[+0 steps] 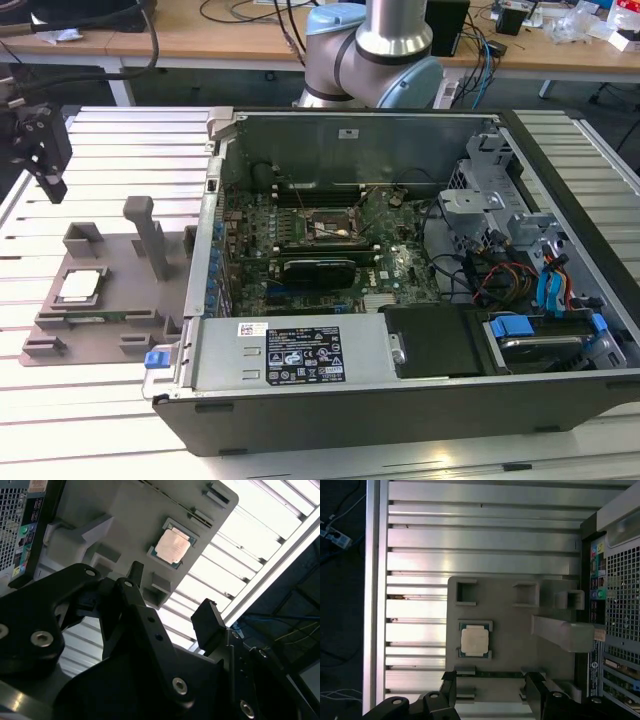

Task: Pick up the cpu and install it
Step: 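Pick up the cpu and move it towards the insertion slot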

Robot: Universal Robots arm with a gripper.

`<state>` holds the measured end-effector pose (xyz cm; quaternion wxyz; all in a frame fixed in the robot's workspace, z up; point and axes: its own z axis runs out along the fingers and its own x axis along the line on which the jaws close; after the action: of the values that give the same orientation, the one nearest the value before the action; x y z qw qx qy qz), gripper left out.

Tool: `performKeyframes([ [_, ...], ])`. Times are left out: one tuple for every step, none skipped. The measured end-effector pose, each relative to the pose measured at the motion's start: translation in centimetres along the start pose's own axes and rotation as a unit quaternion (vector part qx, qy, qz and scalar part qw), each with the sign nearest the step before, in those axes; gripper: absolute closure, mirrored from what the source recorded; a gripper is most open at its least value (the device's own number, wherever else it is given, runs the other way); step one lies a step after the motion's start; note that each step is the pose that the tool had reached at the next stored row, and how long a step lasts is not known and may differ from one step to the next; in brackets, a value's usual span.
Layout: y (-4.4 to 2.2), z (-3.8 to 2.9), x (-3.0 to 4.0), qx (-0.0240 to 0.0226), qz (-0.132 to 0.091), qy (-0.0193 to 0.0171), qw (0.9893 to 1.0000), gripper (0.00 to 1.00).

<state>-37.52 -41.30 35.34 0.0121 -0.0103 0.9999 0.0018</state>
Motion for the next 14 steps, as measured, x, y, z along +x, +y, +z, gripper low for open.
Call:
performKeyframes([
  [0.0,0.07,0.0,0.0,0.0,0.0,1.0,0.34],
  [0.0,0.18,0.0,0.0,0.0,0.0,1.0,0.34],
  [0.0,0.34,0.01,0.0,0.0,0.0,1.0,0.34],
  [0.0,0.47,0.01,0.0,0.0,-0.0001,1.0,0.34],
  [0.0,0.56,0.01,0.0,0.0,0.0,1.0,0.34],
  [0.0,0.64,0.02,0.0,0.0,-0.0001,1.0,0.34],
  [0.0,0.75,0.02,0.0,0.0,0.0,1.0,0.34],
  [0.0,0.89,0.02,0.0,0.0,-0.0001,1.0,0.34],
  [0.0,1.01,0.02,0.0,0.0,0.0,1.0,0.34],
  [0.0,1.08,0.02,0.0,0.0,0.0,1.0,0.34],
  [0.0,1.14,0.03,0.0,0.0,0.0,1.0,0.34],
  [0.0,1.24,0.03,0.0,0.0,-0.0001,1.0,0.34],
  [0.0,1.29,0.03,0.0,0.0,-0.0001,1.0,0.34],
  [0.0,1.42,0.03,0.0,0.0,0.0,1.0,0.34],
])
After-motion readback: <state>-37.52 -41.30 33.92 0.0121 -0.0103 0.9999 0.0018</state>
